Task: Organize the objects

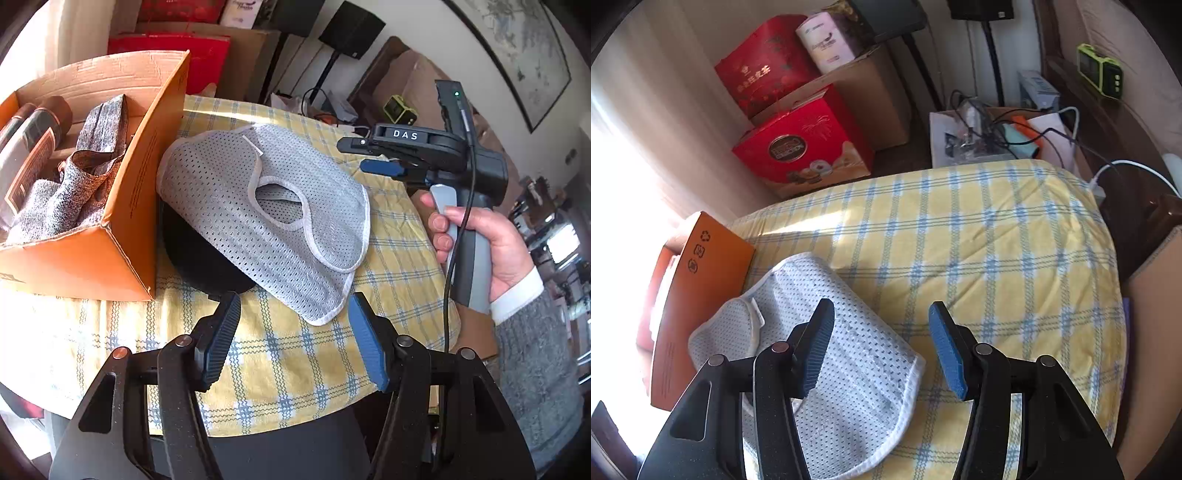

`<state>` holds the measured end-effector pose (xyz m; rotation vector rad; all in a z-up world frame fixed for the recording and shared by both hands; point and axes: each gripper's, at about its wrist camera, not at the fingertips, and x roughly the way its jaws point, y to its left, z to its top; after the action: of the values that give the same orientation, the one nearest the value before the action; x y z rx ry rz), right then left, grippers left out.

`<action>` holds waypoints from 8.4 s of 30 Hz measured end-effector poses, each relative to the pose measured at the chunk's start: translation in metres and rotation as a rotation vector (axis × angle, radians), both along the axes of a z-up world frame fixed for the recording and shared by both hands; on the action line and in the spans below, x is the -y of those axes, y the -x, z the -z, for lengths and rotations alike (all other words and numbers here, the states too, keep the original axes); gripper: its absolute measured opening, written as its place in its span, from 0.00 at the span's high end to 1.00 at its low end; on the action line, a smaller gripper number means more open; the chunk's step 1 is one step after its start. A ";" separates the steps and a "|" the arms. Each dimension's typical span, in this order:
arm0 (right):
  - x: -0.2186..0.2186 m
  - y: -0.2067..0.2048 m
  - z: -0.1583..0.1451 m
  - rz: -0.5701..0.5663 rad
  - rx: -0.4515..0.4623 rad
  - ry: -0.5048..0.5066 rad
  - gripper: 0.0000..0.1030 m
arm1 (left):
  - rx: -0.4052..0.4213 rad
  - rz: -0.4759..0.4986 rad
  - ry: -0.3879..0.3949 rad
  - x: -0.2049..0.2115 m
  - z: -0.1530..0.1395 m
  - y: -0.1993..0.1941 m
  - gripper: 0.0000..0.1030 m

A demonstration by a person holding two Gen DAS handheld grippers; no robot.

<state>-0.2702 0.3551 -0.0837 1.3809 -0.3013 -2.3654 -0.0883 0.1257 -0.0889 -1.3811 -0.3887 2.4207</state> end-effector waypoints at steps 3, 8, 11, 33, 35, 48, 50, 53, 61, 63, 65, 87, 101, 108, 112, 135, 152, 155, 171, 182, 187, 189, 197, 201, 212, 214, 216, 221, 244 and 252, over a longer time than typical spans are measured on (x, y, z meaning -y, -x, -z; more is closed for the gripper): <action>0.017 0.012 0.008 -0.101 0.030 -0.097 0.44 | -0.001 -0.035 0.015 -0.002 0.007 0.005 0.44; 0.031 0.015 0.020 -0.231 0.064 -0.121 0.44 | 0.020 -0.096 0.010 -0.004 0.023 0.016 0.39; 0.032 0.011 0.025 -0.277 0.072 -0.115 0.50 | 0.019 -0.107 0.005 -0.007 0.029 0.021 0.39; 0.005 -0.083 -0.046 -0.132 -0.076 -0.122 0.95 | -0.107 0.058 -0.037 -0.017 -0.018 0.037 0.92; 0.006 -0.092 -0.058 -0.122 -0.098 -0.121 0.95 | -0.123 0.067 -0.054 -0.015 -0.032 0.038 0.93; 0.047 -0.125 -0.127 -0.080 -0.238 -0.112 0.95 | -0.180 0.070 -0.121 0.043 -0.102 0.045 0.93; 0.059 -0.127 -0.133 -0.094 -0.252 -0.102 0.95 | -0.184 0.060 -0.126 0.057 -0.109 0.046 0.94; 0.078 -0.126 -0.141 -0.112 -0.266 -0.076 0.95 | -0.169 0.058 -0.148 0.080 -0.116 0.053 0.94; 0.141 -0.114 -0.145 -0.167 -0.267 0.005 0.95 | -0.139 0.007 -0.117 0.144 -0.124 0.075 0.94; 0.160 -0.109 -0.142 -0.185 -0.259 0.016 0.95 | -0.125 -0.006 -0.083 0.155 -0.122 0.085 0.94; 0.180 -0.105 -0.137 -0.203 -0.255 0.009 0.95 | -0.113 -0.024 -0.050 0.165 -0.118 0.091 0.94; 0.234 -0.060 -0.054 -0.184 -0.179 -0.093 0.93 | 0.023 -0.132 0.138 0.206 -0.025 0.141 0.93; 0.219 -0.096 -0.095 -0.191 -0.222 -0.057 0.58 | -0.031 -0.191 0.085 0.211 -0.059 0.120 0.44; 0.194 -0.119 -0.108 -0.119 -0.271 -0.099 0.49 | -0.152 -0.101 0.214 0.171 -0.091 0.089 0.42; 0.179 -0.130 -0.106 -0.067 -0.287 -0.136 0.49 | -0.219 -0.075 0.238 0.150 -0.099 0.069 0.14; 0.125 -0.150 -0.101 0.052 -0.288 -0.183 0.00 | -0.279 -0.003 0.213 0.096 -0.100 0.028 0.05; 0.099 -0.146 -0.031 0.088 -0.159 -0.127 0.23 | -0.264 -0.008 0.120 0.100 -0.061 -0.025 0.05; 0.097 -0.141 -0.016 0.069 -0.099 -0.030 0.36 | -0.247 -0.012 0.093 0.103 -0.056 -0.028 0.05; 0.102 -0.130 0.028 0.029 0.108 0.274 0.62 | -0.199 -0.026 0.078 0.109 -0.032 -0.032 0.05; 0.092 -0.130 0.028 0.063 0.086 0.470 0.62 | -0.164 -0.026 0.036 0.109 -0.020 -0.030 0.05; 0.092 -0.129 0.025 0.053 0.071 0.548 0.61 | -0.164 -0.017 0.026 0.105 -0.021 -0.030 0.05; 0.094 -0.129 0.026 0.042 0.071 0.562 0.61 | -0.167 -0.010 0.023 0.104 -0.022 -0.030 0.05; 0.105 -0.124 0.024 0.026 0.059 0.552 0.61 | -0.153 -0.009 0.016 0.103 -0.019 -0.030 0.05; 0.116 -0.117 0.030 0.039 0.061 0.476 0.65 | -0.156 -0.005 0.020 0.102 -0.021 -0.030 0.05; 0.099 -0.126 0.026 0.064 0.063 0.510 0.95 | -0.116 0.021 -0.050 0.100 -0.019 -0.029 0.05; 0.090 -0.133 0.021 0.064 0.062 0.511 0.95 | -0.097 0.038 -0.081 0.096 -0.017 -0.029 0.05; 0.080 -0.142 0.016 0.064 0.058 0.512 0.95 | -0.067 0.058 -0.130 0.091 -0.012 -0.027 0.05; 0.059 -0.168 0.015 0.093 0.076 0.507 0.95 | 0.026 0.090 -0.270 0.077 0.005 -0.023 0.05; 0.043 -0.205 0.042 0.103 0.214 0.710 0.95 | 0.203 0.007 -0.571 0.065 0.061 0.010 0.68; 0.042 -0.215 0.031 0.118 0.146 0.614 0.94 | 0.146 0.012 -0.520 0.058 0.054 0.005 0.86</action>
<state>-0.0549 0.3131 -0.1149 1.2459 -1.0713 -1.9976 -0.0934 0.0676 -0.1428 -1.3079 -0.9618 2.0063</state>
